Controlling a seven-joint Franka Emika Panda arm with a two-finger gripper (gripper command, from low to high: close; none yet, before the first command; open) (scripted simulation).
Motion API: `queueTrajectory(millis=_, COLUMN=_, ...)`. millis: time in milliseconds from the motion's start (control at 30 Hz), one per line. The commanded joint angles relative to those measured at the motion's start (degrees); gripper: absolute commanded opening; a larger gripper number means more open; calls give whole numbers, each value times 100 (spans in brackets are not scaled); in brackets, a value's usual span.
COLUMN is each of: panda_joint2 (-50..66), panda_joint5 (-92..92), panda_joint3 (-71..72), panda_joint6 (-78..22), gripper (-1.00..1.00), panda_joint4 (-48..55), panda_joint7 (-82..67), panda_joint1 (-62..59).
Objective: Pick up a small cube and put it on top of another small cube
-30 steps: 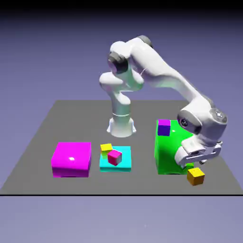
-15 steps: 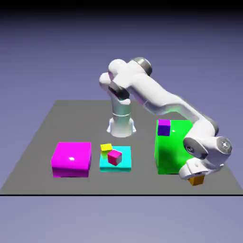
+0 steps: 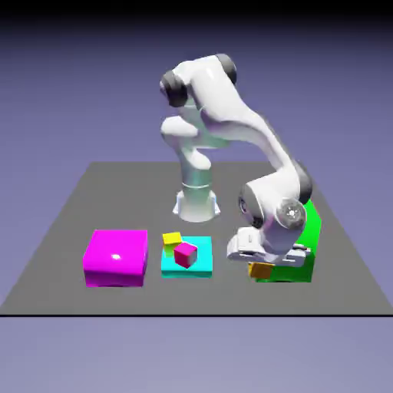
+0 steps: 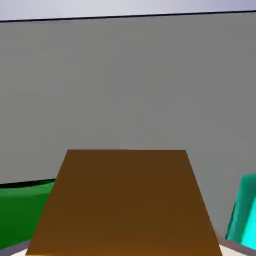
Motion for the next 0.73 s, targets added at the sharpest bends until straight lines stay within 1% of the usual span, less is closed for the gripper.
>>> queueTrajectory(millis=0, panda_joint2=-208, panda_joint5=156, panda_joint3=-174, panda_joint6=45, gripper=-100, panda_joint4=-180, panda_joint7=-35, panda_joint1=-45)
queueTrajectory(millis=400, panda_joint2=-2647, panda_joint5=2159, panda_joint3=-2211, panda_joint6=610, gripper=-100, panda_joint4=-2296, panda_joint7=-489, panda_joint1=-575)
queueTrajectory(millis=433, panda_joint2=-2647, panda_joint5=2159, panda_joint3=-2211, panda_joint6=610, gripper=-100, panda_joint4=-2296, panda_joint7=-489, panda_joint1=-576)
queueTrajectory(millis=567, panda_joint2=-2155, panda_joint5=2389, panda_joint3=-2095, panda_joint6=1605, gripper=-100, panda_joint4=-2798, panda_joint7=-653, panda_joint1=-472)
queueTrajectory(millis=600, panda_joint2=-2125, panda_joint5=2403, panda_joint3=-2089, panda_joint6=1665, gripper=-100, panda_joint4=-2828, panda_joint7=-663, panda_joint1=-466)
queueTrajectory(millis=633, panda_joint2=-2125, panda_joint5=2403, panda_joint3=-2089, panda_joint6=1665, gripper=100, panda_joint4=-2828, panda_joint7=-663, panda_joint1=-466)
queueTrajectory(millis=667, panda_joint2=-2125, panda_joint5=2403, panda_joint3=-2089, panda_joint6=1665, gripper=100, panda_joint4=-2828, panda_joint7=-663, panda_joint1=-466)
queueTrajectory(millis=700, panda_joint2=-2248, panda_joint5=2345, panda_joint3=-2117, panda_joint6=1416, gripper=100, panda_joint4=-2702, panda_joint7=-622, panda_joint1=-492)
